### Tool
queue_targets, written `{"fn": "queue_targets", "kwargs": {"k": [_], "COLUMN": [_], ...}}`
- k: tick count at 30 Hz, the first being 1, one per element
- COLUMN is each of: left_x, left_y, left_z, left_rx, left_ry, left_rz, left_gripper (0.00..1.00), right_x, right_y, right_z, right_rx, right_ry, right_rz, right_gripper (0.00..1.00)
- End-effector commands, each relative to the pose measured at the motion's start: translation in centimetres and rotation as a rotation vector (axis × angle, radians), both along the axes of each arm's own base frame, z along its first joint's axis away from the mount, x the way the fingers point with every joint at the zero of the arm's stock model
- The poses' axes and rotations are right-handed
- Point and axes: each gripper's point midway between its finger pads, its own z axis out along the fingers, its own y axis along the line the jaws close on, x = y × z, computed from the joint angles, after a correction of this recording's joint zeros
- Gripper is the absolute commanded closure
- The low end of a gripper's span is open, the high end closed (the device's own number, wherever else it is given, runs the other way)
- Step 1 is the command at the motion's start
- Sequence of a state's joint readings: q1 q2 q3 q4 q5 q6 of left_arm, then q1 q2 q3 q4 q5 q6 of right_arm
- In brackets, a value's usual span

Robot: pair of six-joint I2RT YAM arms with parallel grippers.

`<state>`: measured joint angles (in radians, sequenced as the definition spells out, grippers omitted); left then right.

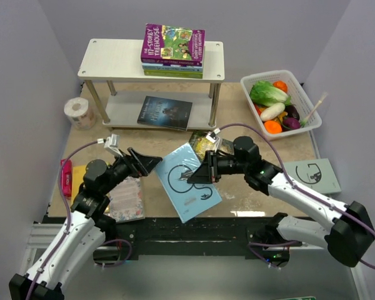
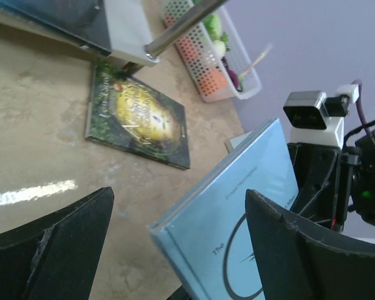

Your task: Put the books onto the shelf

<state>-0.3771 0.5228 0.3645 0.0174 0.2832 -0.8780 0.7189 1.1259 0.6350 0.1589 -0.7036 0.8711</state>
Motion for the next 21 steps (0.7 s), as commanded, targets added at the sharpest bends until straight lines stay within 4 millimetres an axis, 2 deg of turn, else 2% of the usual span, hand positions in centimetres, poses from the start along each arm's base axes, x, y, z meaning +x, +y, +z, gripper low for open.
{"fn": "queue_targets", "kwargs": {"k": [1,3,6,7,9,10,12,13,14,17,21], "left_x": [-2.5,-3.2,-4.7,-5.2,-6.6,-7.3,-8.8,-10.0,-10.4,-11.5,-12.4], "left_y": [-1.8,-2.5,-3.5,-3.7,-4.0,-4.1,-4.4,-4.3,-4.4,-4.3,-4.2], "left_z": [3.1,3.9,5.2,6.9,6.8,8.2,7.4,8.6,7.3,6.6,7.1], "left_rx": [-0.013,-0.02,-0.085,-0.14,-0.191,-0.247,-0.279,-0.317,-0.323,-0.353,-0.383], "left_ry": [-0.122,-0.166,-0.235,-0.287,-0.307,-0.349,-0.337,-0.385,-0.339,-0.322,-0.328], "left_rz": [-0.223,-0.299,-0.412,-0.434,-0.507,-0.541,-0.629,-0.672,-0.713,-0.769,-0.8], "left_gripper": [0.07,0.07,0.07,0.06,0.07,0.07,0.1,0.11,0.13,0.16,0.17], "right_x": [-3.5,-5.0,-6.0,-6.5,-6.9,-7.4,-7.4,-7.4,-7.3,-7.0,-6.2], "right_y": [-1.1,-1.7,-2.1,-2.2,-2.3,-2.4,-2.5,-2.4,-2.4,-2.2,-1.6], "right_z": [6.4,7.1,6.6,6.9,7.5,7.7,8.0,8.2,8.4,8.8,8.8], "right_rx": [0.07,0.088,0.064,0.078,0.122,0.135,0.136,0.136,0.133,0.124,0.108], "right_ry": [-0.086,-0.065,-0.039,-0.027,-0.027,-0.027,-0.045,-0.046,-0.047,-0.052,-0.058], "right_rz": [0.165,0.242,0.294,0.319,0.337,0.362,0.368,0.372,0.371,0.377,0.39], "right_gripper": [1.0,1.0,1.0,1.0,1.0,1.0,1.0,1.0,1.0,1.0,1.0]}}
